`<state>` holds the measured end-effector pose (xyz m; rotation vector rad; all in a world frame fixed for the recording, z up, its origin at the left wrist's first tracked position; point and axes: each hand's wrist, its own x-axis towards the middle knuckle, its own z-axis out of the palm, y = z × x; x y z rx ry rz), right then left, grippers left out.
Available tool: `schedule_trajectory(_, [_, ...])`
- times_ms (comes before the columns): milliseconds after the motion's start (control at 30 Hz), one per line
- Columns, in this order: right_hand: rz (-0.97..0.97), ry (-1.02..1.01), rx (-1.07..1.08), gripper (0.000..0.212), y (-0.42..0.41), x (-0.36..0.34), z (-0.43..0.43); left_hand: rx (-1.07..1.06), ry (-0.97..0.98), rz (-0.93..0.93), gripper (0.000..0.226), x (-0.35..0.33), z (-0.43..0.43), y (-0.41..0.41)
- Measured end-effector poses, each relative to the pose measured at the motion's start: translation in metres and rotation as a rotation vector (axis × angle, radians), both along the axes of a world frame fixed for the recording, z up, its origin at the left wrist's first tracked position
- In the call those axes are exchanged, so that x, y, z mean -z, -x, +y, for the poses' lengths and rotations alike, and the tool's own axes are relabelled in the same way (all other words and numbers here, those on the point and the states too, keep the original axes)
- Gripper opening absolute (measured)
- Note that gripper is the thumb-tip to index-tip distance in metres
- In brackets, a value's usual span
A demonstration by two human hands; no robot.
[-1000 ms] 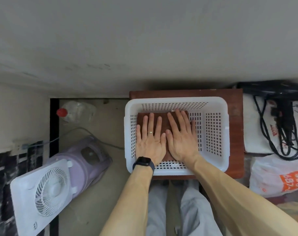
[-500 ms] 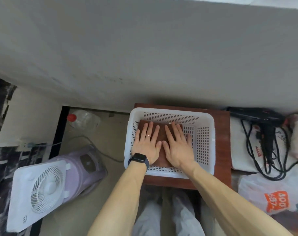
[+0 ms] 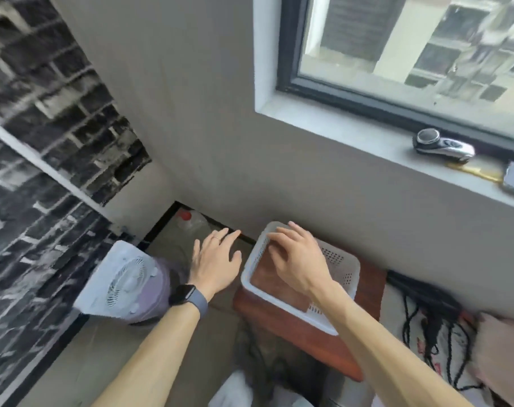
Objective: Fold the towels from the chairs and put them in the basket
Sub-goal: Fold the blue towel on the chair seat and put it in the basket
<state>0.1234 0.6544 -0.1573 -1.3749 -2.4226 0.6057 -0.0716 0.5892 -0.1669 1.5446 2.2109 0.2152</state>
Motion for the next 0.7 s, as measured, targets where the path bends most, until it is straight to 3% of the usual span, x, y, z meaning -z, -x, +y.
schedule_trajectory(167, [0.103, -0.086, -0.283, 0.044, 0.089, -0.066, -0.039, -0.386, -0.131, 0.001, 0.050, -0.064, -0.107, 0.078])
schedule_trajectory(300, [0.223, -0.179, -0.615, 0.029, 0.186, -0.104, -0.107, -0.710, -0.295, -0.008, 0.051, -0.096, -0.227, 0.134])
schedule_trajectory(500, [0.239, -0.170, -1.018, 0.022, 0.322, -0.127, -0.278, -1.133, -0.382, 0.050, 0.043, -0.107, -0.434, 0.181])
schedule_trajectory(700, [0.165, -0.029, -1.414, 0.038, 0.420, -0.132, -0.472, -1.465, -0.309, 0.228, 0.043, -0.110, -0.652, 0.200])
